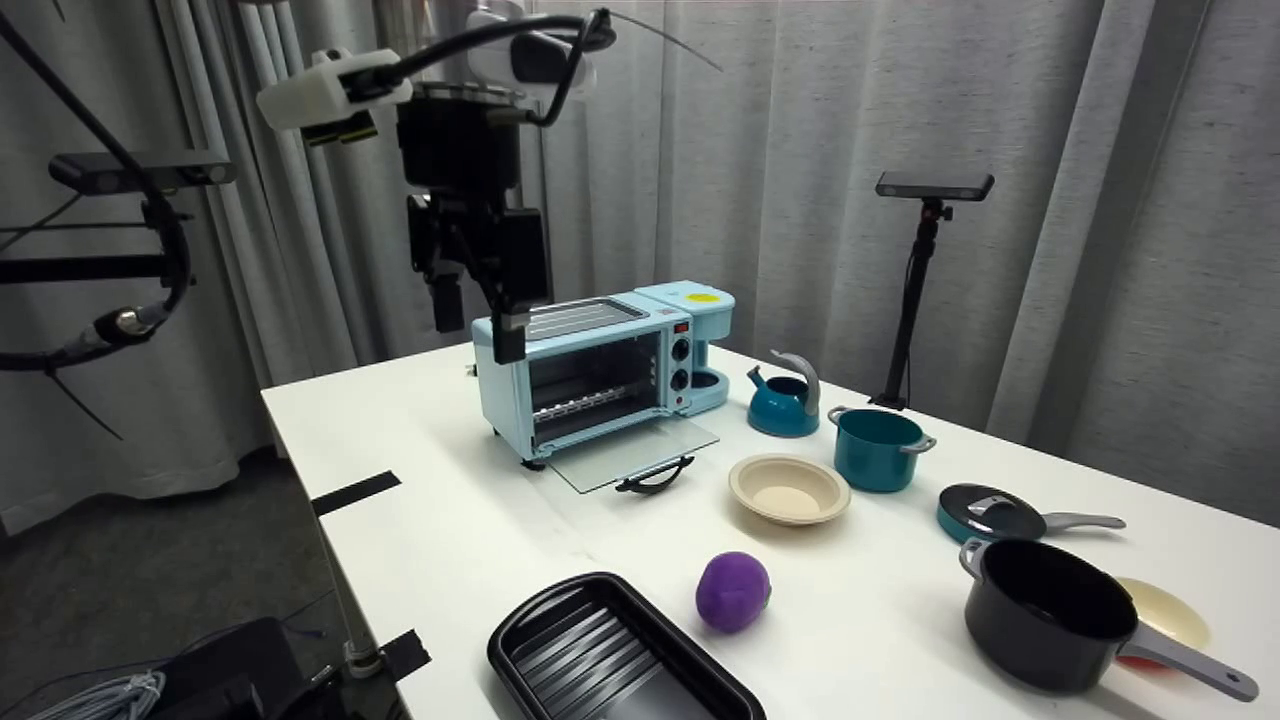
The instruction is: Close the toaster oven door
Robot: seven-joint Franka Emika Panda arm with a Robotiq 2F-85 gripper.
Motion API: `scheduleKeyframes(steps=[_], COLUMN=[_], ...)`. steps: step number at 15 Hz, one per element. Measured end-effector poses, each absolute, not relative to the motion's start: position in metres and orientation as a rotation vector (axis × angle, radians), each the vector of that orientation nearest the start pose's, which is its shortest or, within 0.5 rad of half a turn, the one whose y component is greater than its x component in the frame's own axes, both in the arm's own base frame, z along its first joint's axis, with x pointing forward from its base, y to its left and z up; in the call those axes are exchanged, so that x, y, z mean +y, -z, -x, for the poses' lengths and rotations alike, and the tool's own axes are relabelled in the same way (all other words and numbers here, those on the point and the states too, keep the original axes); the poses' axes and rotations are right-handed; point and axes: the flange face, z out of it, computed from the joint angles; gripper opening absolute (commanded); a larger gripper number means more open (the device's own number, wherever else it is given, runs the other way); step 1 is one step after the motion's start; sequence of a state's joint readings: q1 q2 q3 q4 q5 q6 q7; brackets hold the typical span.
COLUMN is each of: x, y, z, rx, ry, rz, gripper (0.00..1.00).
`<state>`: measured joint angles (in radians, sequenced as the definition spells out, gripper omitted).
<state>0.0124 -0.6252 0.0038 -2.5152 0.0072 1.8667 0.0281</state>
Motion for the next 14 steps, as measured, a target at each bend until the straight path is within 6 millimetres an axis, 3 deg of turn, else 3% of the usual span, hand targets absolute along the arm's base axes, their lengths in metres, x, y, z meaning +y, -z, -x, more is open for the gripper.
scheduleKeyframes(steps=[4,12,14], x=[-0.005,-0.089,-0.098], y=[-0.48,-0.445,-0.44], z=[-0.356,-0.344,-0.346], rx=[0.046,0.034,0.03], ry=[-0.057,-0.167,-0.184], rz=[3.127,3.067,3.057], gripper=[1.0,1.0,1.0])
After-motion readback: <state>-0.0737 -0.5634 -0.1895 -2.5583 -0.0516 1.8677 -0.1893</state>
